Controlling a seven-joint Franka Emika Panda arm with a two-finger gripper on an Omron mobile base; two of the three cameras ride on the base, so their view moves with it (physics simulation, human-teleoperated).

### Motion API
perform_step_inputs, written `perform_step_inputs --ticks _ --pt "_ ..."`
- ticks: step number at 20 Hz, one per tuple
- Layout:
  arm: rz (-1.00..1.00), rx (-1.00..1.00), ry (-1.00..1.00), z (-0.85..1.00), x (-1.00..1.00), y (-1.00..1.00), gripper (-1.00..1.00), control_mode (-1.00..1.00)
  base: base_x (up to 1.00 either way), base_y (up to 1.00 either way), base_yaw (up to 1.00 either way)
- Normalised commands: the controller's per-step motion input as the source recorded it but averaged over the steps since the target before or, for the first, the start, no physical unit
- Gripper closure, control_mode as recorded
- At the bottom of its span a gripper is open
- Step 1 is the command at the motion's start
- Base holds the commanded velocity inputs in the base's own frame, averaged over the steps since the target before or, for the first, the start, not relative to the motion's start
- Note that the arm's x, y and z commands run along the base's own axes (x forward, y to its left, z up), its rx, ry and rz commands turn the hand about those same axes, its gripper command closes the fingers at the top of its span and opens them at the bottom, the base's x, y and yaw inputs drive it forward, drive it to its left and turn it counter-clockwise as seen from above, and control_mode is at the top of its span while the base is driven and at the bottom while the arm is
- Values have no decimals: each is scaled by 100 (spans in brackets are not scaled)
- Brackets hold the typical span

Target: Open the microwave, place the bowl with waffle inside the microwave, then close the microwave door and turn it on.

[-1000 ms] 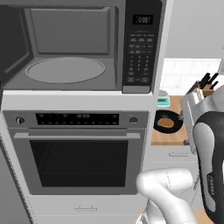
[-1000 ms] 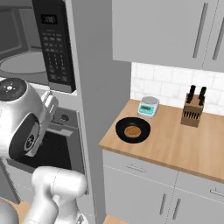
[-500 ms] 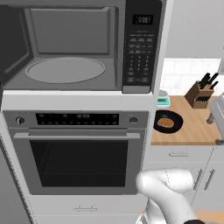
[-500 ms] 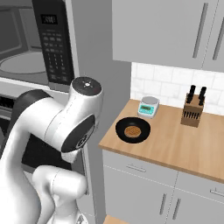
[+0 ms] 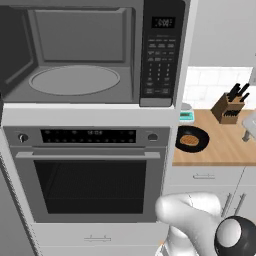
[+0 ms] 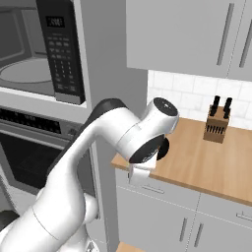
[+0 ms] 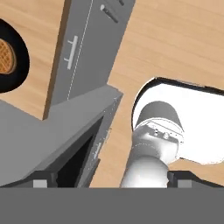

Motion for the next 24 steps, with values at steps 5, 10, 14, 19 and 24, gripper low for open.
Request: perform_step_inputs --ticks 5,10,14,19,24 --pt "22 0 -10 -37 85 -27 -100 -100 0 0 0" --pt "1 0 -6 -34 81 2 -100 -100 0 0 0" --pt "-1 -4 0 -23 49 0 -100 -100 0 0 0" --pt "0 -6 -1 -28 36 0 -100 -100 0 0 0" --pt "1 -3 -14 -38 31 -6 -100 -100 0 0 0"
